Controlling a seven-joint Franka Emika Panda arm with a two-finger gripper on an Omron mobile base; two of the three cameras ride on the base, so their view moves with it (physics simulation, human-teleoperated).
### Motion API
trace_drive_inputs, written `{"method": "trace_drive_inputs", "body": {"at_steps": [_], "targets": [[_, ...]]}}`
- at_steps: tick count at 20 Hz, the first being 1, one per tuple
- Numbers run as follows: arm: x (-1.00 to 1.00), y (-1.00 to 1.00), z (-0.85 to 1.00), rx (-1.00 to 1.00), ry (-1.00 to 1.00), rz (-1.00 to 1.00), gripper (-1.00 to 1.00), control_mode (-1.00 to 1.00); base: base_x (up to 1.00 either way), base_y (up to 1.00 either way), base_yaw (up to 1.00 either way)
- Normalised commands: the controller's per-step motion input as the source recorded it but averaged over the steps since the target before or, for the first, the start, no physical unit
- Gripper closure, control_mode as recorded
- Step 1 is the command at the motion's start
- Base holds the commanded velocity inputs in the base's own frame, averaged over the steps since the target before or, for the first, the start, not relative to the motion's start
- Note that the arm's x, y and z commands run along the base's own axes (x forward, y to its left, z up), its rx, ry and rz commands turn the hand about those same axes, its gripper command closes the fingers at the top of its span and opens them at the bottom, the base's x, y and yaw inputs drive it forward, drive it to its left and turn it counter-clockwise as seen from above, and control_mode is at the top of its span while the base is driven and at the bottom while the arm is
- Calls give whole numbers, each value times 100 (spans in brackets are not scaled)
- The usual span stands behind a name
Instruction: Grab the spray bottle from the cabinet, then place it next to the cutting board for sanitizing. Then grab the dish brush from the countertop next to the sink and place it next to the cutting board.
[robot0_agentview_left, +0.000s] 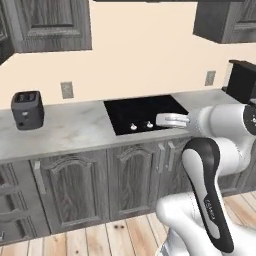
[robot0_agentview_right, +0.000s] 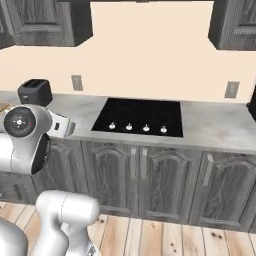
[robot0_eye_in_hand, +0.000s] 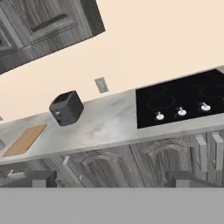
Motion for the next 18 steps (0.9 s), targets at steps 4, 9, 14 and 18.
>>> {"method": "trace_drive_inputs", "body": {"at_steps": [4, 9, 14, 18], "targets": [[0, 0, 0, 0, 0, 0, -100, 100, 32, -100, -8], [0, 0, 0, 0, 0, 0, -100, 100, 13, -100, -11], [0, 0, 0, 0, 0, 0, -100, 100, 30, -100, -27], [0, 0, 0, 0, 0, 0, -100, 100, 49, -100, -39]]}}
